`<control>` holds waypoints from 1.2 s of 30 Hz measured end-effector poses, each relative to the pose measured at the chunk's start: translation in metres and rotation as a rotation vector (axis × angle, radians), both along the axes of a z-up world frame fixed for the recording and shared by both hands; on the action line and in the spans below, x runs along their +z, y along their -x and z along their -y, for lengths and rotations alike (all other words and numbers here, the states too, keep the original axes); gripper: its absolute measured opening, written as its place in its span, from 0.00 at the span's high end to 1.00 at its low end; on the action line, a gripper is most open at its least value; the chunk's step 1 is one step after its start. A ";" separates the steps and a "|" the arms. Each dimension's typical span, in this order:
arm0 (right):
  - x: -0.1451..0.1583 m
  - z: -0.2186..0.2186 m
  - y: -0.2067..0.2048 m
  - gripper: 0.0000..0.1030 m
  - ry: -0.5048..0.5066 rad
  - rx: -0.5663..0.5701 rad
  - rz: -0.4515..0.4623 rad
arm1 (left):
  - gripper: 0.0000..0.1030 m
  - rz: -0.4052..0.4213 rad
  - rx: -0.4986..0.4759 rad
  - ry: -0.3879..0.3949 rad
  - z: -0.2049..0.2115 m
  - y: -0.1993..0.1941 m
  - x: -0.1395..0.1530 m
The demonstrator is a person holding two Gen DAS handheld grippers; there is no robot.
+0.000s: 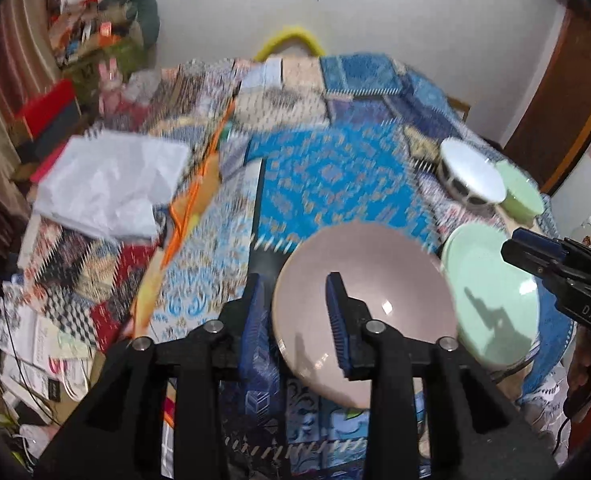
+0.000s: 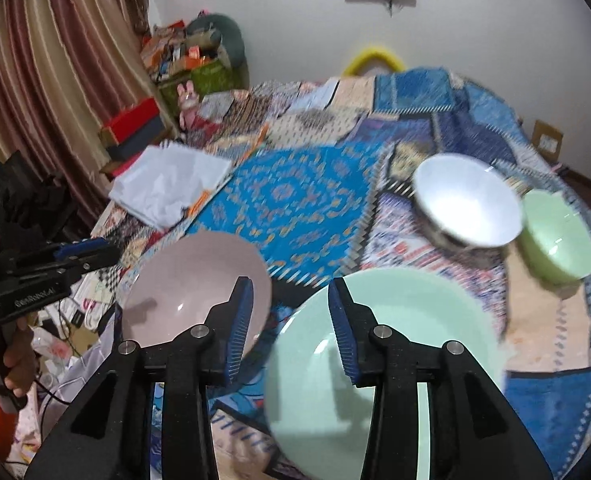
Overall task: Organize plates and bowls
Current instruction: 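Lower the pale pink bowl onto the quilt and open the left gripper, then grasp the rim of the black-dotted white bowl with the left gripper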
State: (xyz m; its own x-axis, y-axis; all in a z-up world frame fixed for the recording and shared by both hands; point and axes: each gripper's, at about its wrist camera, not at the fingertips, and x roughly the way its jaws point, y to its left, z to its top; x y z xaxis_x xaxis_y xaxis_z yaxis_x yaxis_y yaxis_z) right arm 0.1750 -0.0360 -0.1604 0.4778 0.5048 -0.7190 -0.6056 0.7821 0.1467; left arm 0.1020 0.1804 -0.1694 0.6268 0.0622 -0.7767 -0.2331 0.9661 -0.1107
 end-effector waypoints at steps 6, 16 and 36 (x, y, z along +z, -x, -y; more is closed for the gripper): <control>0.027 0.037 -0.007 0.56 -0.013 -0.070 0.094 | 0.53 0.084 -0.026 -0.021 0.027 -0.012 0.040; 0.032 0.107 -0.039 0.54 -0.019 -0.229 0.119 | 0.32 0.134 -0.089 -0.055 0.077 -0.072 0.066; -0.019 0.151 -0.116 0.54 -0.111 -0.386 -0.027 | 0.20 -0.049 -0.251 0.012 0.143 -0.218 0.012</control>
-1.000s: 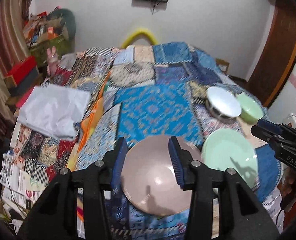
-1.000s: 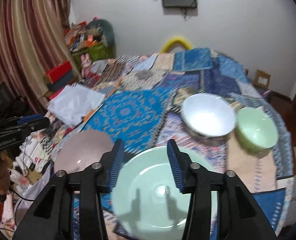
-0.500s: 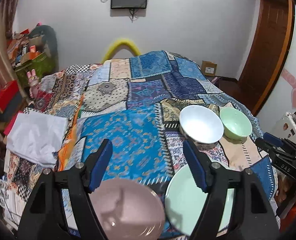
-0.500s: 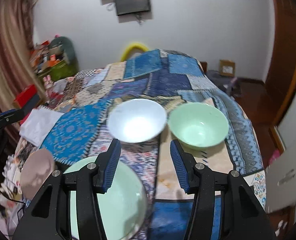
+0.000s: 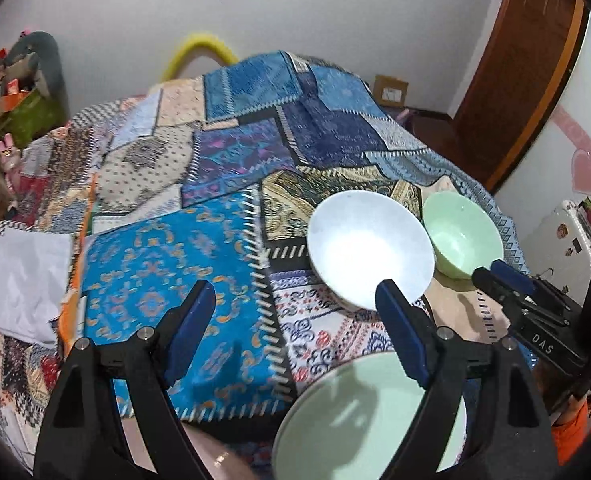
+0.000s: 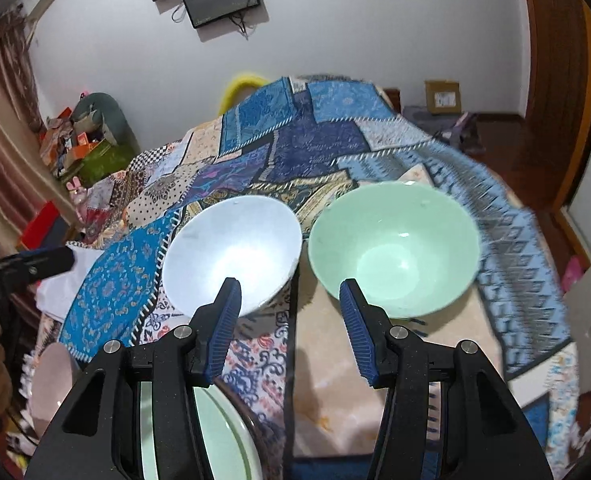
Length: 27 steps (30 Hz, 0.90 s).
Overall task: Organize plates and bowls
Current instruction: 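Grasp the rim of the black-dotted white bowl with the left gripper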
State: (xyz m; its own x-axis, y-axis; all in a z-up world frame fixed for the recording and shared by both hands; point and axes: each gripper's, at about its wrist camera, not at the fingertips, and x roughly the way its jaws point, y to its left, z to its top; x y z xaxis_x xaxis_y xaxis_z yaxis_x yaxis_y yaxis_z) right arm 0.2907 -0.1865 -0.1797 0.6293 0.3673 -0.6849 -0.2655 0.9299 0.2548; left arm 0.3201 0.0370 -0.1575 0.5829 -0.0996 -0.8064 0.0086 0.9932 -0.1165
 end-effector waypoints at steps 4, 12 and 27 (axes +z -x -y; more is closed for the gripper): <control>-0.011 -0.004 -0.007 0.58 -0.028 0.008 -0.017 | 0.20 -0.033 -0.011 -0.012 0.008 -0.022 -0.019; -0.034 -0.015 -0.022 0.58 -0.036 0.033 -0.084 | 0.20 -0.120 -0.017 -0.052 0.017 -0.056 -0.062; -0.058 -0.023 -0.049 0.64 -0.124 0.068 -0.233 | 0.62 -0.209 -0.038 -0.068 0.030 -0.093 -0.101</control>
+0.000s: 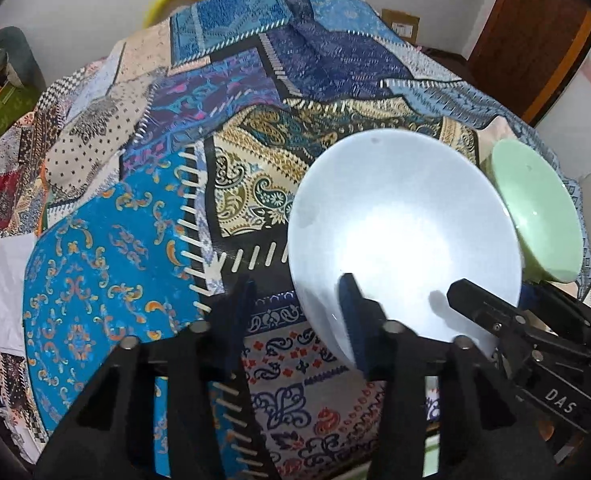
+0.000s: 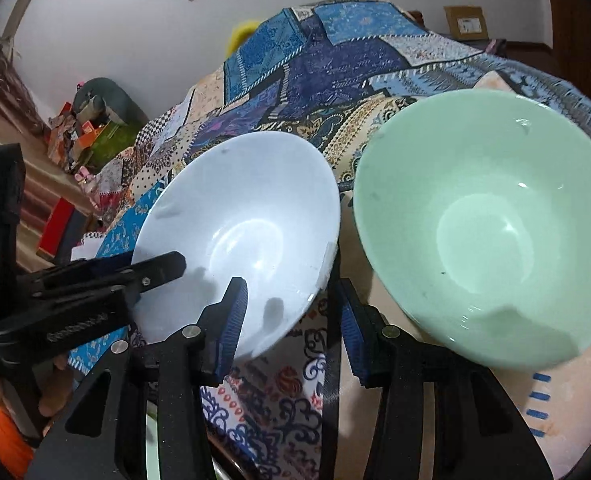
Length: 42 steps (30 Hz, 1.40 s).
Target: Organize plates and bowls
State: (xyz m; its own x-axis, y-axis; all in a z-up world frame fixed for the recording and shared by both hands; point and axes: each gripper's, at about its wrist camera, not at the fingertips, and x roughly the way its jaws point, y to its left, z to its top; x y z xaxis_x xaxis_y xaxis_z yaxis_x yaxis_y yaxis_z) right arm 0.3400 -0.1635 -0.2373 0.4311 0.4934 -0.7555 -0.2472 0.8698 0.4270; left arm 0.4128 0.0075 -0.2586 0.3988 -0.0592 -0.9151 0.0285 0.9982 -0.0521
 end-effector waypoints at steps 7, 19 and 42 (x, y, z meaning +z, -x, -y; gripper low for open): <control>0.002 -0.004 0.003 0.71 0.017 0.009 0.001 | 0.84 -0.026 -0.059 0.047 0.006 -0.002 -0.005; 0.015 -0.015 0.012 0.74 0.062 0.043 0.035 | 0.83 0.075 -0.089 -0.076 0.020 0.031 0.029; 0.099 -0.015 0.077 0.74 0.027 0.064 0.187 | 0.82 0.217 -0.030 -0.006 0.013 0.142 0.127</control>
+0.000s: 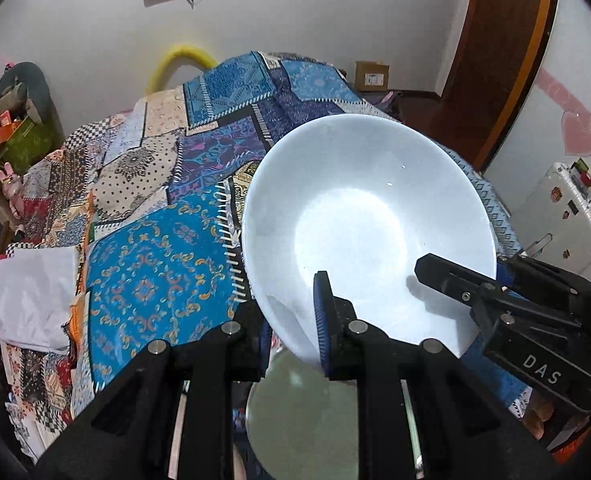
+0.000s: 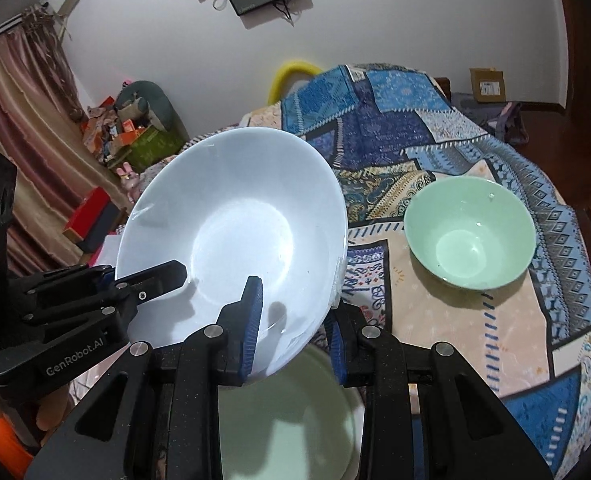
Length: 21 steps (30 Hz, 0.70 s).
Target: Organize plates and bowls
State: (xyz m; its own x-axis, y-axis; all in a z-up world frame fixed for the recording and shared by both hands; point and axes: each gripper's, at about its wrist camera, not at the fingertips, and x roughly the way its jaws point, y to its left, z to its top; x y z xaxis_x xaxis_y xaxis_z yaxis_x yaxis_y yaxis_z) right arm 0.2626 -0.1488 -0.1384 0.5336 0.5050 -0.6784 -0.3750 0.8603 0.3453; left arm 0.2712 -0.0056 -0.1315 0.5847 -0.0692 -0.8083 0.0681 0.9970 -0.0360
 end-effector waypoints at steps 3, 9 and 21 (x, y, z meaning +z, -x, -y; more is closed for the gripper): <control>0.006 -0.002 0.010 0.74 -0.014 0.003 0.014 | 0.82 0.014 0.014 0.010 -0.004 0.016 0.009; 0.015 -0.011 0.030 0.74 -0.032 0.016 0.033 | 0.82 0.035 0.041 0.037 -0.019 0.047 0.022; 0.012 -0.047 0.063 0.74 -0.031 0.080 0.034 | 0.82 0.020 0.114 0.096 -0.062 0.099 0.017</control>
State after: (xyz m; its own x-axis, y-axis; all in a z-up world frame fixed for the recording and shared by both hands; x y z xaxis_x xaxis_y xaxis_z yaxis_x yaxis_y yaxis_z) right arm 0.1996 -0.1018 -0.1265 0.5133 0.5677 -0.6436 -0.4544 0.8160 0.3573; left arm 0.1720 0.0565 -0.1141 0.6089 -0.0775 -0.7894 -0.0438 0.9904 -0.1310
